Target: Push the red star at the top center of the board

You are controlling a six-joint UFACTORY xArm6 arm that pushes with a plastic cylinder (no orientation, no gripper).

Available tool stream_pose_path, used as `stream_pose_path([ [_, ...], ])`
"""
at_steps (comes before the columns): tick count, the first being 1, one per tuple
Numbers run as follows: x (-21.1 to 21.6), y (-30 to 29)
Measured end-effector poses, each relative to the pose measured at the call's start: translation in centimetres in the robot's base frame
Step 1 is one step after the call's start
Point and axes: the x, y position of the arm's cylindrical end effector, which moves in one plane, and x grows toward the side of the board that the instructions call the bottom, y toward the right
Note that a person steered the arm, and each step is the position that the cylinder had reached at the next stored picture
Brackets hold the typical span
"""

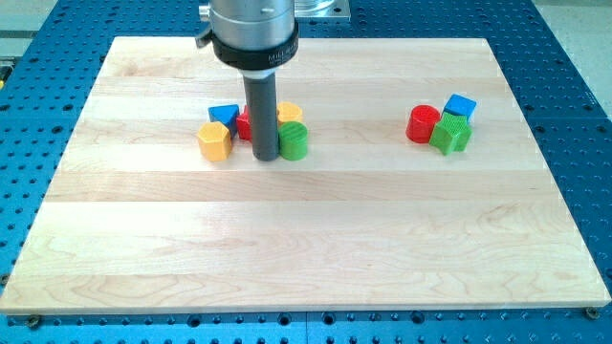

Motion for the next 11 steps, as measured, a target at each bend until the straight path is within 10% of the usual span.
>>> stream_pose_path([
  [2,-5.7,1.0],
  [4,0.2,-3.3],
  [7,-11.5,1.2],
  [11,-16.0,2.9],
])
